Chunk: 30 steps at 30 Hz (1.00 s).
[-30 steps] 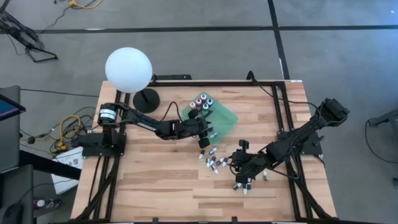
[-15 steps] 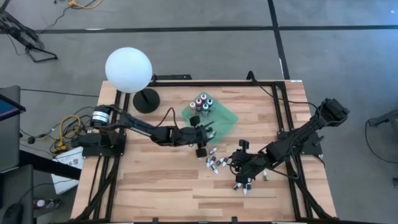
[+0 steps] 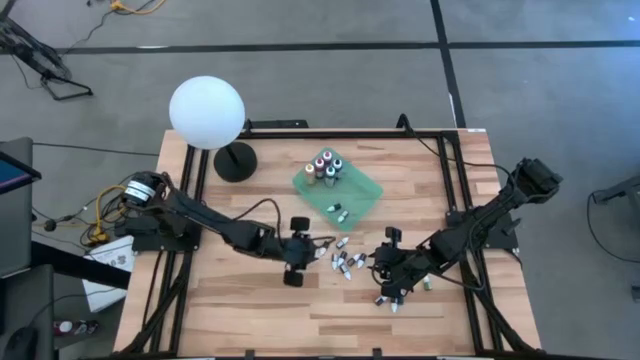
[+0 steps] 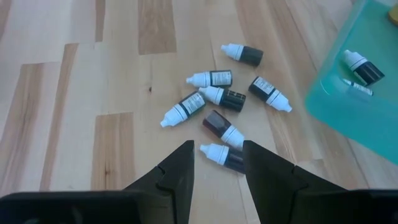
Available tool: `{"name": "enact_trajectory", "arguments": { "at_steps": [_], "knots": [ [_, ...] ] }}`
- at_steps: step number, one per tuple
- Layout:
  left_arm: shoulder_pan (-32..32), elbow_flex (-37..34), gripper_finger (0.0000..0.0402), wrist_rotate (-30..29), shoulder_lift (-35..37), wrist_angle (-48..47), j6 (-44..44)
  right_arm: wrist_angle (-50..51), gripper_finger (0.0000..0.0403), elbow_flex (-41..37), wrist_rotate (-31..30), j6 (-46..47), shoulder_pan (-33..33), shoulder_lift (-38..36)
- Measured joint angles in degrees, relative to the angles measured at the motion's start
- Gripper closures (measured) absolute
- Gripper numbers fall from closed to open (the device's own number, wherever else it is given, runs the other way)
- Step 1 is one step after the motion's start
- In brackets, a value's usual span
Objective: Pick & Place food coloring
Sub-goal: Put the small green food coloring bottle into the green bin
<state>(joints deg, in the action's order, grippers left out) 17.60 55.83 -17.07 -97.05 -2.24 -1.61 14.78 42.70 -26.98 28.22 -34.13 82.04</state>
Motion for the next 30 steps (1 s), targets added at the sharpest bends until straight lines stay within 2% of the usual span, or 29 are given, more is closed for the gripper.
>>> {"name": "enact_trajectory", "arguments": {
  "at_steps": [4,13,17,24,30],
  "knots": [
    [3.19,-5.12,0.0270,-4.37,4.60,3.77,0.88,-0.03,0.0275,0.00,0.04,0.49,0.00,0.00],
    [7.94,-31.14,0.0270,-13.48,26.37,26.18,7.14,-0.38,0.0275,-0.02,0.04,0.44,-0.09,0.00],
    [10.59,-39.80,0.0270,-17.50,33.93,30.29,9.38,-0.64,0.0275,-0.01,0.06,1.54,-0.25,0.00],
    [15.46,-46.28,0.0270,-23.95,41.77,30.04,12.92,1.93,0.0275,0.00,0.02,7.86,-3.30,0.00],
    [17.67,-46.90,0.0270,-25.42,41.95,29.92,13.67,15.14,0.0275,-0.02,0.11,26.71,-9.44,-1.78]
  ]
}}
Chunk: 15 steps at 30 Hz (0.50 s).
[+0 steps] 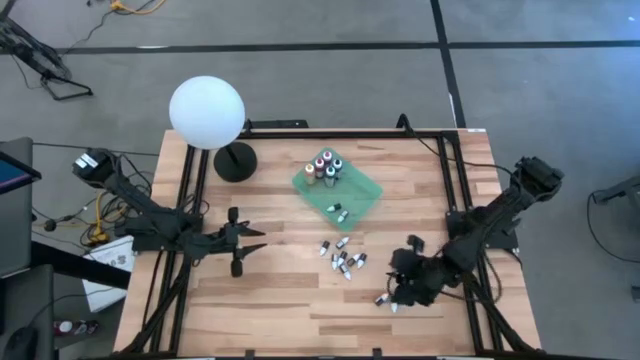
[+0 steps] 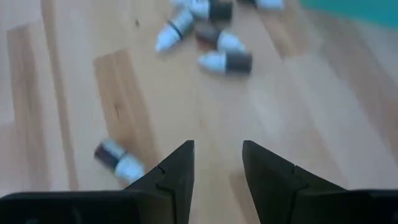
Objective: Pick & Place food coloring
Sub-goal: Put the small green food coloring bottle into the green bin
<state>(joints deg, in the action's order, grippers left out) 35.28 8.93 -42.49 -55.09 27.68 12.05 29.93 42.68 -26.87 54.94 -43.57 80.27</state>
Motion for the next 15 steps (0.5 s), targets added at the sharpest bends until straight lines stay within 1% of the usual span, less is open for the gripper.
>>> {"name": "enact_trajectory", "arguments": {
  "at_steps": [5,7,9,11,14,15],
  "knots": [
    [1.20,0.02,0.0270,0.01,0.00,0.00,0.17,6.01,0.0275,0.00,0.15,14.51,-6.81,-2.85],
    [1.62,0.01,0.0270,0.03,0.00,0.01,0.17,8.05,0.0275,0.00,1.35,20.62,-9.38,-3.69],
    [1.85,0.01,0.0270,0.03,0.00,0.10,0.20,10.81,0.0275,0.00,4.63,28.44,-11.56,-3.95],
    [2.01,0.02,0.0270,0.01,0.00,0.31,0.19,13.18,0.0275,0.00,9.22,36.68,-13.38,-3.93],
    [2.04,0.02,0.0270,0.01,0.00,0.33,0.17,14.12,0.0275,0.00,16.18,47.18,-15.45,-3.28],
    [2.04,0.02,0.0270,0.02,0.00,0.34,0.06,14.33,0.0275,0.00,17.42,49.92,-16.06,-3.35]
  ]
}}
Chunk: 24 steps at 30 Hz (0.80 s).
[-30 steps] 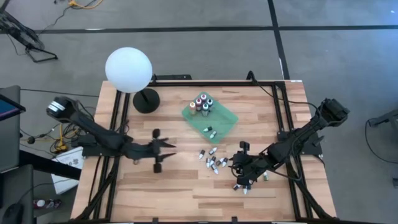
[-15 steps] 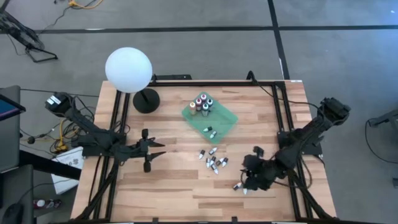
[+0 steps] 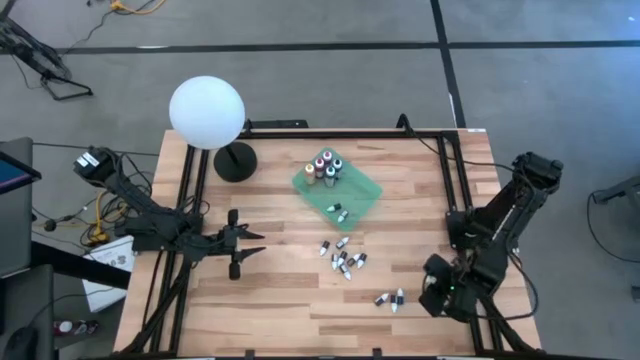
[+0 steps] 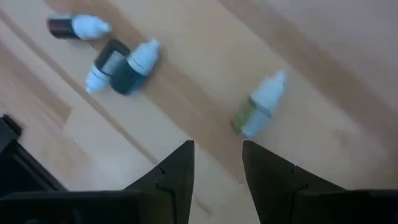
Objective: Pick & Place food coloring
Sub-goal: Put the small green food coloring bottle into the green bin
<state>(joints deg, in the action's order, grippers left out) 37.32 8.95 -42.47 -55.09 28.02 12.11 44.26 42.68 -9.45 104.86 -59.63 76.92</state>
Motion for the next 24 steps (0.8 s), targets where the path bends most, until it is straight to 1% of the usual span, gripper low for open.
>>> {"name": "enact_trajectory", "arguments": {
  "at_steps": [3,6,10,15,24],
  "knots": [
    [0.00,0.00,0.0270,-0.01,0.00,-0.01,-0.46,0.24,0.0275,0.00,0.51,4.90,-1.08,-0.01],
    [0.00,0.00,0.0270,-0.01,0.00,-0.01,-1.05,1.43,0.0275,0.00,0.48,6.70,-0.99,0.19],
    [0.00,0.00,0.0270,-0.01,0.00,-0.02,-1.11,4.09,0.0275,0.02,0.50,6.78,0.54,1.02],
    [0.00,0.00,0.0270,0.01,-0.02,-0.03,-1.11,4.82,0.0275,0.02,0.35,5.73,2.31,2.65],
    [0.00,0.00,0.0270,0.01,-0.02,-0.03,-1.15,4.64,0.0275,0.00,0.51,5.75,2.64,6.14]
  ]
}}
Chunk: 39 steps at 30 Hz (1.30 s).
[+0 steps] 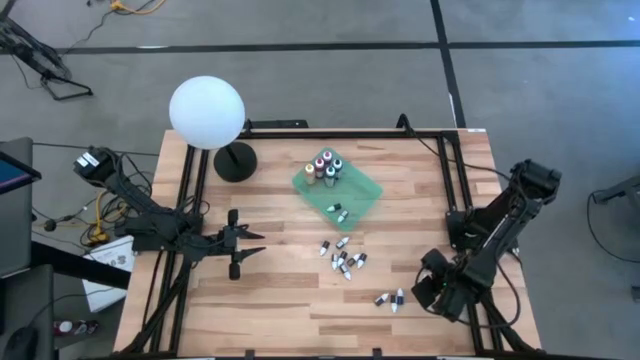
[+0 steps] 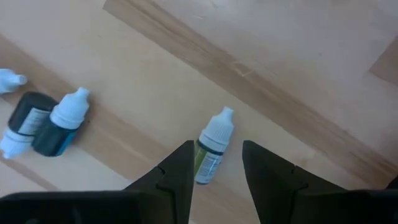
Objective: Pick & Place food coloring
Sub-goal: Put the small green food coloring bottle into the green bin
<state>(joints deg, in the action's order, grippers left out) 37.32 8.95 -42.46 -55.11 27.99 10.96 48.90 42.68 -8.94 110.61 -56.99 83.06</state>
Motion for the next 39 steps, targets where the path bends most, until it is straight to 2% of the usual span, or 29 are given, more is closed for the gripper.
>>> {"name": "enact_trajectory", "arguments": {
  "at_steps": [13,21,28,39],
  "knots": [
    [0.00,0.02,0.0270,0.17,0.00,0.02,0.00,-0.96,0.0275,-0.01,0.84,0.00,0.11,1.78],
    [0.00,0.02,0.0270,0.63,0.00,0.02,0.00,-6.29,0.0275,-3.55,1.39,0.00,0.11,1.78],
    [0.00,0.02,0.0270,0.64,0.00,0.02,0.00,-6.55,0.0272,-3.74,1.47,-1.53,0.11,1.78],
    [0.00,0.02,0.0270,0.65,0.00,0.02,0.00,-6.09,0.0329,-3.72,1.50,-3.09,0.11,1.75]
  ]
}}
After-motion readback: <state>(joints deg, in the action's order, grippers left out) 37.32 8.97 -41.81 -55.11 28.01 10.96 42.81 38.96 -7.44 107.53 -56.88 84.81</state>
